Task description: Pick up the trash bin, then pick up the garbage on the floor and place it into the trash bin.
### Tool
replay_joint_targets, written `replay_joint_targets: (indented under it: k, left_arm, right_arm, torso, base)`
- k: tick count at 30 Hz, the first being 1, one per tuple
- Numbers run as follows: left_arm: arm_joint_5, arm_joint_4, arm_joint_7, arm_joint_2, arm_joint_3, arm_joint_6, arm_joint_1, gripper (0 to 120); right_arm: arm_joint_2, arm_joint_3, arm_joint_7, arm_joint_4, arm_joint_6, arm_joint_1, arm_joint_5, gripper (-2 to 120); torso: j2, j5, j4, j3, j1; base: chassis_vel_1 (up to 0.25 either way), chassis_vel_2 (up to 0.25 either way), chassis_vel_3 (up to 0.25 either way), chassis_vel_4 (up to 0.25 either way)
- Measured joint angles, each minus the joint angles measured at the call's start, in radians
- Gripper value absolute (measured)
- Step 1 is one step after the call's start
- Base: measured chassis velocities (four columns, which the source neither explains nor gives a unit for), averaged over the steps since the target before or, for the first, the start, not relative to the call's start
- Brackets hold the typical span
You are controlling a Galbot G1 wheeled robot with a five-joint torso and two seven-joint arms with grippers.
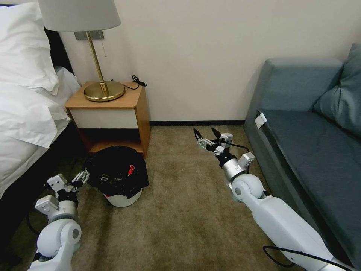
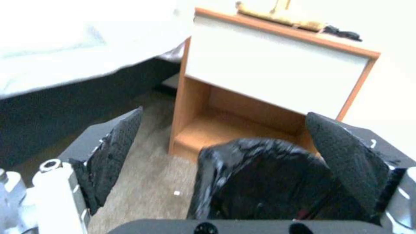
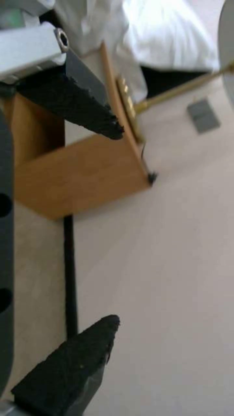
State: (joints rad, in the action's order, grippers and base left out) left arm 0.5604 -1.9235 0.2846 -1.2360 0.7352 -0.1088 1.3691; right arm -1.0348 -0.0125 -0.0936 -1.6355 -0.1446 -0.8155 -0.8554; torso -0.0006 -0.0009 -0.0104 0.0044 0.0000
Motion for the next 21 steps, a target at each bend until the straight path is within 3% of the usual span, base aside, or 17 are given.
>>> replay_joint_targets:
  k: [8, 21]
  left_arm:
    - [-0.051, -0.073, 0.002, 0.026, -0.023, -0.026, -0.016, 100]
    - [-0.062, -0.088, -0.008, 0.037, -0.024, -0.027, -0.005, 100]
  right_arm:
    - [0.036, 0.04, -0.085, -0.054, 0.081, -0.095, 0.055, 100]
    - [0.059, 0.059, -0.086, -0.088, 0.111, -0.131, 0.045, 100]
  torso:
    - [0.0, 0.0, -0.0003, 0.0, 0.0]
    - [0.0, -0.0002, 0.0001, 0.0, 0.0]
  base:
    - [0.0, 0.0, 0.0, 0.0]
    - [0.0, 0.0, 0.0, 0.0]
